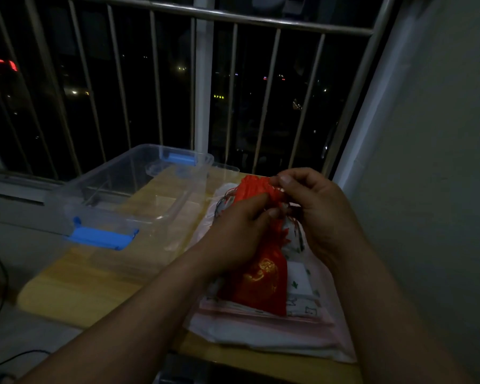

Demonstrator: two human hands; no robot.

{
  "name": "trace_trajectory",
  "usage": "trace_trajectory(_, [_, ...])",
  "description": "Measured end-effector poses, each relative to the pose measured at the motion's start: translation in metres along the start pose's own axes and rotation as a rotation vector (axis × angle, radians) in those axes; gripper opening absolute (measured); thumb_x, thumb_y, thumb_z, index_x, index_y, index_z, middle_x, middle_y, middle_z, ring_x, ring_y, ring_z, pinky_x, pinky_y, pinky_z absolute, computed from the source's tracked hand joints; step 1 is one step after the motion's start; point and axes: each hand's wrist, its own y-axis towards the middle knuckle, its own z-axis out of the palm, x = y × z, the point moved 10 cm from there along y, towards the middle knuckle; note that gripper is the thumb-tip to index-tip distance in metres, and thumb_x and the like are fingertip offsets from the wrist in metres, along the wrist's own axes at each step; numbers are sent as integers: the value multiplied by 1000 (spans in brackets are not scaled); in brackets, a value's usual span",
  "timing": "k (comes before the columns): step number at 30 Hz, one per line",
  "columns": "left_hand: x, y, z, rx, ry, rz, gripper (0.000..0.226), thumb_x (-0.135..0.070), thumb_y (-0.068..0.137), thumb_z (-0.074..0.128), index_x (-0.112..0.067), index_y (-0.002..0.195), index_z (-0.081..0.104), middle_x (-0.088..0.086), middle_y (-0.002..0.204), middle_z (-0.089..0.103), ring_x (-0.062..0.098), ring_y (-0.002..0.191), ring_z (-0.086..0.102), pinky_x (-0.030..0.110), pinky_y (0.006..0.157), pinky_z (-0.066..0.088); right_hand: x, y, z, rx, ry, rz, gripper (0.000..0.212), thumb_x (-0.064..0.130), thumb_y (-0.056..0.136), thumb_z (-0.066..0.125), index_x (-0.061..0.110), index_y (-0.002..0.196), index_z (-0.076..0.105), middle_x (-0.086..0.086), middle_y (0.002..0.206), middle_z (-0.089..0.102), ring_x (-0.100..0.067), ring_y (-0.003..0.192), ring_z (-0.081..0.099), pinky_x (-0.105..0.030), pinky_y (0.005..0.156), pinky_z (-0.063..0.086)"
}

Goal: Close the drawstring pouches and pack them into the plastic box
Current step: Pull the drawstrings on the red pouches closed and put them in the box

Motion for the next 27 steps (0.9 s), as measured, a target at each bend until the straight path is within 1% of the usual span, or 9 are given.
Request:
trace_trajectory(3, [7,1,-9,-89,-92,-66,29,-42,103,48,-19,104,66,6,100,73,27,94,71,57,88,55,-10,-11,-31,-242,-157,17,12,28,101,63,21,110,67,1,106,72,-20,98,71,-42,84,62])
trace_trajectory(6, [14,3,-15,-147,-216,-110,26,-40,104,51,-23,103,71,4,96,75,25,91,74,57,87,58,-25,-25,-5,3,-246,107,10,26,100,64,24,104,72,5,99,75,-13,89,72,-28,70,58])
trace_trajectory(8, [18,5,-19,-190,-254,-126,22,-33,106,54,-26,100,74,-2,94,76,17,90,74,47,86,60,-31,-34,21,175,-253,126,12,24,99,66,25,103,77,6,99,78,-10,90,74,-30,82,60])
trace_trajectory(11, [18,6,-22,-228,-261,-114,22,-30,106,55,-26,100,76,-8,93,76,8,89,73,34,81,59,-30,-30,25,135,-351,72,12,24,98,68,27,100,79,8,99,78,-11,95,73,-41,93,58])
trace_trajectory(14, [16,8,-19,-208,-263,-110,23,-30,106,55,-25,102,77,-5,97,77,10,93,74,37,87,60,-35,-28,18,89,-268,90,11,22,97,69,24,96,80,4,96,79,-14,94,74,-44,92,59])
trace_trajectory(16, [15,8,-17,-188,-275,-107,24,-30,106,54,-23,104,77,-5,96,78,10,92,74,38,84,60,-37,-27,16,74,-176,102,10,19,97,69,19,94,79,0,91,79,-14,86,75,-36,80,60])
trace_trajectory(20, [21,0,-22,-244,-306,-145,30,-29,110,47,-19,105,74,-14,54,61,-2,48,54,17,50,41,-54,-26,24,119,334,311,12,10,99,62,3,102,71,-4,78,67,-5,51,52,-16,39,35])
trace_trajectory(23, [26,-3,-24,-298,-291,-164,31,-34,109,45,-24,109,74,-5,53,51,10,47,45,22,48,36,-61,-27,27,157,453,364,15,12,101,57,5,105,69,-3,88,71,-4,53,46,-15,39,31])
trace_trajectory(27, [21,-3,-31,-314,-335,-188,36,-39,109,43,-21,102,73,5,65,60,17,57,57,31,59,45,-61,-26,23,126,172,349,13,12,100,61,9,93,71,-2,80,73,-6,57,56,-19,52,45])
